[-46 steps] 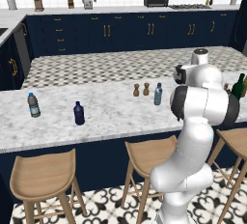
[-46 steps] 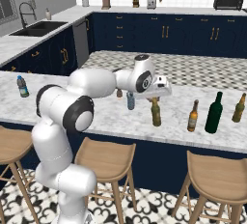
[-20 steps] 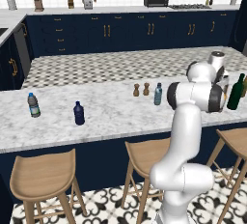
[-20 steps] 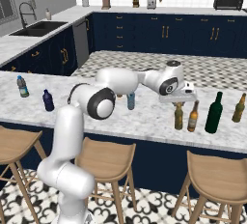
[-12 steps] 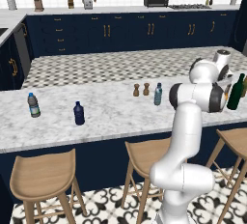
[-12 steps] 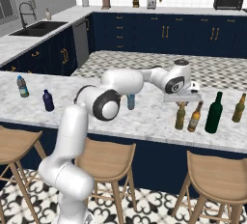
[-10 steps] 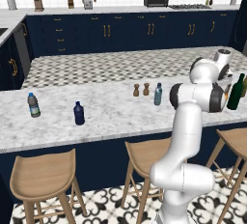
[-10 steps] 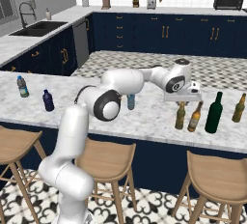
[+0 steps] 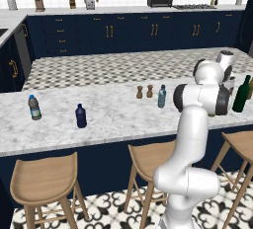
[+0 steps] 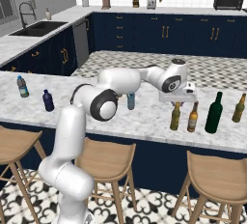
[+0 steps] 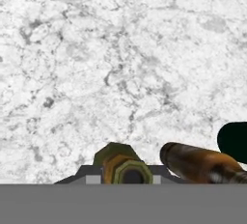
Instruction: Move the plastic bottles in the middle to the plastics group, and the glass bottles in the middle to the glass group.
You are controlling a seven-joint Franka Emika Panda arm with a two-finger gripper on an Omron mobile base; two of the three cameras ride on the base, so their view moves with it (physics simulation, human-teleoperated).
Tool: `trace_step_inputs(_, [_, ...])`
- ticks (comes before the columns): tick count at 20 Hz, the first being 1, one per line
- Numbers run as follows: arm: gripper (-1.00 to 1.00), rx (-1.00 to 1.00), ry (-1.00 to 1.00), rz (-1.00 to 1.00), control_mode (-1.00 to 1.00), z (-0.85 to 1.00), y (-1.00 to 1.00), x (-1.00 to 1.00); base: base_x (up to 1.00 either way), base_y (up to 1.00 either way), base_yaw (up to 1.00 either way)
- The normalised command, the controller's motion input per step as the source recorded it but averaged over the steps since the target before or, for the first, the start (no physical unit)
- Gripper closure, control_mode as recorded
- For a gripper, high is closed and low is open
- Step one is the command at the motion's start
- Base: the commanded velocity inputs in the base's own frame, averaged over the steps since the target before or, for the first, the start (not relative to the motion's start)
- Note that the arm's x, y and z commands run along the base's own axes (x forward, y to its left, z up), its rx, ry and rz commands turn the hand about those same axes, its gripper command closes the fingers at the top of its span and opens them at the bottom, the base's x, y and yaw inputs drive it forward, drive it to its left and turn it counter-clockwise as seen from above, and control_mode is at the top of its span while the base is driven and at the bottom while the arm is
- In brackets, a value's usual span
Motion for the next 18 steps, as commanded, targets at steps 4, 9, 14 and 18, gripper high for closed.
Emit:
trace_step_inputs(4, [-1.0, 0.0, 0.0, 0.0, -1.0, -0.39, 0.0, 0.0, 0.0, 0.0, 0.0])
trace_step_inputs(9, [-1.0, 0.0, -0.01, 0.0, -1.0, -0.18, -0.02, 0.0, 0.0, 0.0, 0.0])
trace_step_inputs(14, [-1.0, 0.0, -0.01, 0.0, -1.0, 0.19, 0.0, 0.0, 0.0, 0.0, 0.0])
trace_step_inputs(18, [-1.0, 0.0, -0.05, 0.0, -1.0, 0.45, 0.01, -0.05, 0.0, 0.0, 0.0])
